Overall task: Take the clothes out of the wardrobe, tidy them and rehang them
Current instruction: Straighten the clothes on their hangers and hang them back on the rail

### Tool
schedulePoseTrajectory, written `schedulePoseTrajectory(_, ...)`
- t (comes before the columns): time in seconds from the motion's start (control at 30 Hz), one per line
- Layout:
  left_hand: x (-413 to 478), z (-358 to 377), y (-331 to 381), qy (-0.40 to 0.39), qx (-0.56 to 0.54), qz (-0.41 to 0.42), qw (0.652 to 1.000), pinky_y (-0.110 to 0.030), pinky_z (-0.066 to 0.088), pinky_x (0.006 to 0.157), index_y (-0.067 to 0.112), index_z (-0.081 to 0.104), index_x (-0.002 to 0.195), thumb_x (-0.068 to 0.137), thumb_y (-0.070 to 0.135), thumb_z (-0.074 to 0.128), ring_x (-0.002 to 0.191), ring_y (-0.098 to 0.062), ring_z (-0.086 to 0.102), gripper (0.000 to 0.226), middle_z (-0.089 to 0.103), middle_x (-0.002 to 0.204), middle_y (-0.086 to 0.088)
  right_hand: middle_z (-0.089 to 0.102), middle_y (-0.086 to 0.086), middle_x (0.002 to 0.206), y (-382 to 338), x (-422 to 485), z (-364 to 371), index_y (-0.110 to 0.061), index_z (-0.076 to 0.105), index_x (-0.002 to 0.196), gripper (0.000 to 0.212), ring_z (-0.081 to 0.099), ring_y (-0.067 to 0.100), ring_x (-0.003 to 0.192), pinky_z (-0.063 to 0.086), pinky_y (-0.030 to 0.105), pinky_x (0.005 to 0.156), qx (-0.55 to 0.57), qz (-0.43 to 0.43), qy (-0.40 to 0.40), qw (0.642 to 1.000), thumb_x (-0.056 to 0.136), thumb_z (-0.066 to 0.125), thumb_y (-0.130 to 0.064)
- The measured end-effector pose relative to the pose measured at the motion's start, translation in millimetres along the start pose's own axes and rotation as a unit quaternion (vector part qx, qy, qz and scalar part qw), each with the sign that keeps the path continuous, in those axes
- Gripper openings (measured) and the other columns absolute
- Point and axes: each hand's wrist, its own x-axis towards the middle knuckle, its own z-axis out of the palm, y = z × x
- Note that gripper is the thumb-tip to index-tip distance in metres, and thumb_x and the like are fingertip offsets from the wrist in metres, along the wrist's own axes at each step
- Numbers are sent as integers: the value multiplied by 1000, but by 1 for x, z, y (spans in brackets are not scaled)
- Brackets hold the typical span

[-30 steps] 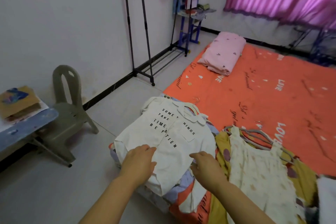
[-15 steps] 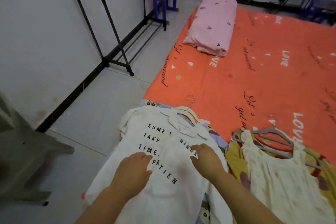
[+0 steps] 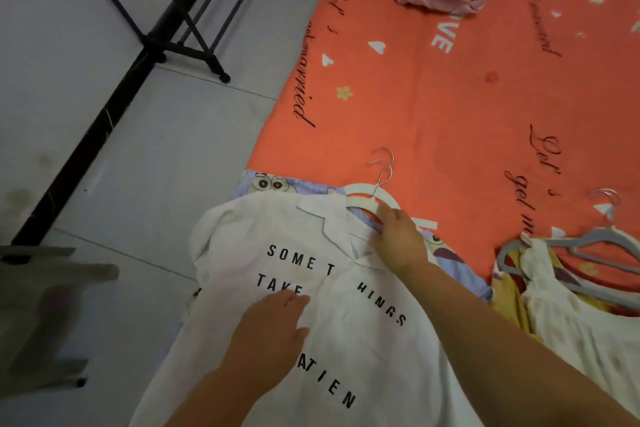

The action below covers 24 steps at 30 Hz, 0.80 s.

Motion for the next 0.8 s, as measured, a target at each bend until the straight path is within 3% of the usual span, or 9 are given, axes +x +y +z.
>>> schedulePoseTrajectory(0.2,20,-7,8,43,-12,20,999,-20,22,107,27,29,144,97,35,40,130,-7,33,49,36,144,10,48,17,121,0,-4,2,-13,43,137,48,53,35,105,41,36,78,54,9,63,997,90,44,-3)
schedulePoseTrajectory(0.3,16,-22,18,82,-27,35,996,-20,21,108,26,30,144,96,32,44,131,-8,33,50,37,145,8,51,15,112,-5,-34,-11,-13,52,129,45,54,33,97,34,31,64,84,-28,104,991,87,47,1)
schedulePoseTrajectory(0.37,8,-34,26,113,-39,54,991,-21,23,107,24,32,144,95,31,45,131,-9,34,50,39,143,6,52,14,102,-11,-64,-23,-13,57,124,44,53,31,91,31,28,63,98,-61,123,986,84,48,5)
schedulePoseTrajectory(0.47,-10,-58,42,172,-44,96,979,-31,36,101,15,46,136,89,20,59,121,-20,48,49,53,130,-3,55,14,94,-26,-111,-41,-10,62,119,41,55,32,85,42,34,69,116,-104,141,978,83,51,7)
schedulePoseTrajectory(0.57,-35,-82,58,243,-4,156,957,-40,51,83,5,62,117,67,7,80,99,-30,63,53,65,108,-12,57,12,95,-43,-160,-59,-11,64,117,38,57,32,86,43,36,70,120,-116,168,972,84,54,5)
schedulePoseTrajectory(0.8,-121,-108,78,333,46,245,909,-56,51,80,8,69,105,56,13,89,96,-32,66,54,69,98,-9,49,0,88,-76,-294,-92,-10,68,105,25,54,25,82,31,25,64,125,-138,244,952,84,59,-1)
